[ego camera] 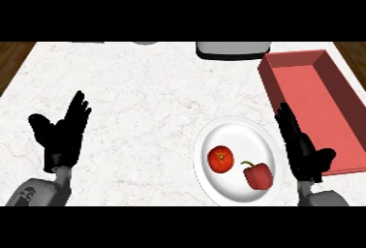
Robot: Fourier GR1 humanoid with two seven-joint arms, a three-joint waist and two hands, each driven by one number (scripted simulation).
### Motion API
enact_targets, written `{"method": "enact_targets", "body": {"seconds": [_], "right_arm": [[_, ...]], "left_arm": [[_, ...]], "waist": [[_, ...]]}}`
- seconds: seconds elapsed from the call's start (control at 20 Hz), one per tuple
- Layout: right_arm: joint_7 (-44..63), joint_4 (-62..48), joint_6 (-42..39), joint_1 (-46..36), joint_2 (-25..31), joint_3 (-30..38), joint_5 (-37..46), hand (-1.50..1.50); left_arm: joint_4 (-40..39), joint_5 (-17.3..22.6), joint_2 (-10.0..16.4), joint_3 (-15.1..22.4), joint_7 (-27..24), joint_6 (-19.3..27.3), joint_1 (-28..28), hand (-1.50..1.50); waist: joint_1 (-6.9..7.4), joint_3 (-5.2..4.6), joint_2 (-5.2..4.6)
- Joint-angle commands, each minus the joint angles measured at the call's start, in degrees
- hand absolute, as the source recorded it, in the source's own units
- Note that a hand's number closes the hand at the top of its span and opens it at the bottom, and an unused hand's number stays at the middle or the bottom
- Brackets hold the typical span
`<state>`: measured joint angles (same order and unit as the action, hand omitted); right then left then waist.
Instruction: Pick the tomato from the plate and place it in the cardboard box
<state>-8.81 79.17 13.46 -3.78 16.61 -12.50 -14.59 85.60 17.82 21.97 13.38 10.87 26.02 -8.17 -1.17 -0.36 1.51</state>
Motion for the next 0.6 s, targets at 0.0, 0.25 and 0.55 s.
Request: {"method": "enact_targets", "body": {"seconds": [0.0, 0.25, 0.55], "right_arm": [[1.10, 6.03, -3.62, 0.91, 2.36, 0.78, -0.18, -1.50], [7.55, 12.11, -18.02, -10.42, 8.22, -0.66, -7.14, -1.50], [-17.37, 17.60, -5.49, -0.73, 4.99, 4.42, 3.59, -1.50]], "left_arm": [[0.87, 0.70, 0.36, -3.28, -1.42, -2.95, -0.25, 0.00], [6.16, 4.82, 5.22, -4.17, -1.27, -10.04, 1.82, 0.00], [7.48, 9.57, 5.98, -7.49, -2.27, -15.02, 7.16, 0.00]], "waist": [[0.98, 0.34, -1.41], [2.93, 0.32, -0.98], [1.04, 0.41, -1.21]]}}
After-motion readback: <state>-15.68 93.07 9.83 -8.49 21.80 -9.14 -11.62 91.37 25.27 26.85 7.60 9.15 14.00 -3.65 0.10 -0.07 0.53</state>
